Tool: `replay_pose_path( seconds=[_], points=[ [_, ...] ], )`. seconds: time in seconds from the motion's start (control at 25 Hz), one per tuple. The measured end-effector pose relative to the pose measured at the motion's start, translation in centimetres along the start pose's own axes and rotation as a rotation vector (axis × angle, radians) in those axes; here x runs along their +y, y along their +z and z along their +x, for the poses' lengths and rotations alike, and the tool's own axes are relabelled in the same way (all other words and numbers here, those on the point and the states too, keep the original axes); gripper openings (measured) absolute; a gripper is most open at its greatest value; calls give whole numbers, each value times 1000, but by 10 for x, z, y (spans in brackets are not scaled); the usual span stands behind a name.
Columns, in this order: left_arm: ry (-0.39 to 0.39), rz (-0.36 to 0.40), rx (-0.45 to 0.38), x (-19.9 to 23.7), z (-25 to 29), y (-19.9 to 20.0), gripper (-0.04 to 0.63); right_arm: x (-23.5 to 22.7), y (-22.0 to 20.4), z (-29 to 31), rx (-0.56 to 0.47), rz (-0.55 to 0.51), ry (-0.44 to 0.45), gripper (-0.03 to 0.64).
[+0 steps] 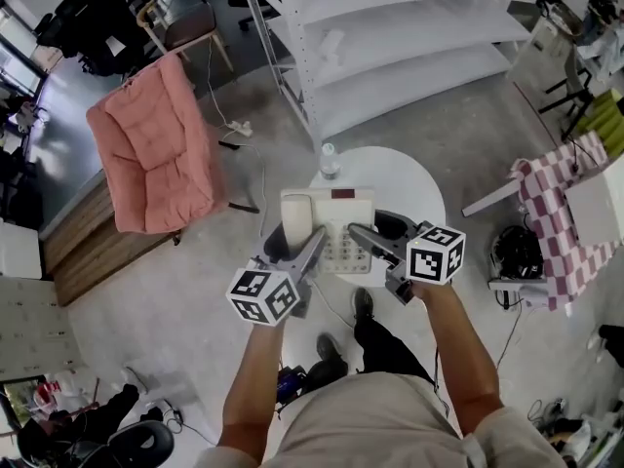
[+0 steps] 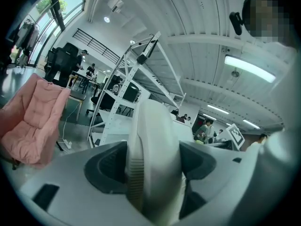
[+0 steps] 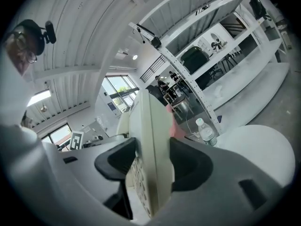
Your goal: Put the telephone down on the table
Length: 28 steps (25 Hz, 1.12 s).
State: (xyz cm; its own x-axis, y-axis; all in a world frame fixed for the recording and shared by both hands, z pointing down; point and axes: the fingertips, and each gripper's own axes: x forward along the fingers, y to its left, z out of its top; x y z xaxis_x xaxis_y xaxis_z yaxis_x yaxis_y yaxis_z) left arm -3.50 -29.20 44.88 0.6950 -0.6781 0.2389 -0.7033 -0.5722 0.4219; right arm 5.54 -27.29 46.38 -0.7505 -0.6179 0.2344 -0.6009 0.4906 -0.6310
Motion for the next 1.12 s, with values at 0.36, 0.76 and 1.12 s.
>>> replay_pose_path(
  seconds=[0.36,0.76,1.12],
  points=[
    [36,-64,56,48,45,-39,322,-63,-20,36,52,65,-4,210],
    [74,-112,129,93,88,-88,322,-127,-53,69,108,149,-8,210],
    [102,-155,190,120,119,-135,322,-178,-85,84,151,214,-16,210]
  ],
)
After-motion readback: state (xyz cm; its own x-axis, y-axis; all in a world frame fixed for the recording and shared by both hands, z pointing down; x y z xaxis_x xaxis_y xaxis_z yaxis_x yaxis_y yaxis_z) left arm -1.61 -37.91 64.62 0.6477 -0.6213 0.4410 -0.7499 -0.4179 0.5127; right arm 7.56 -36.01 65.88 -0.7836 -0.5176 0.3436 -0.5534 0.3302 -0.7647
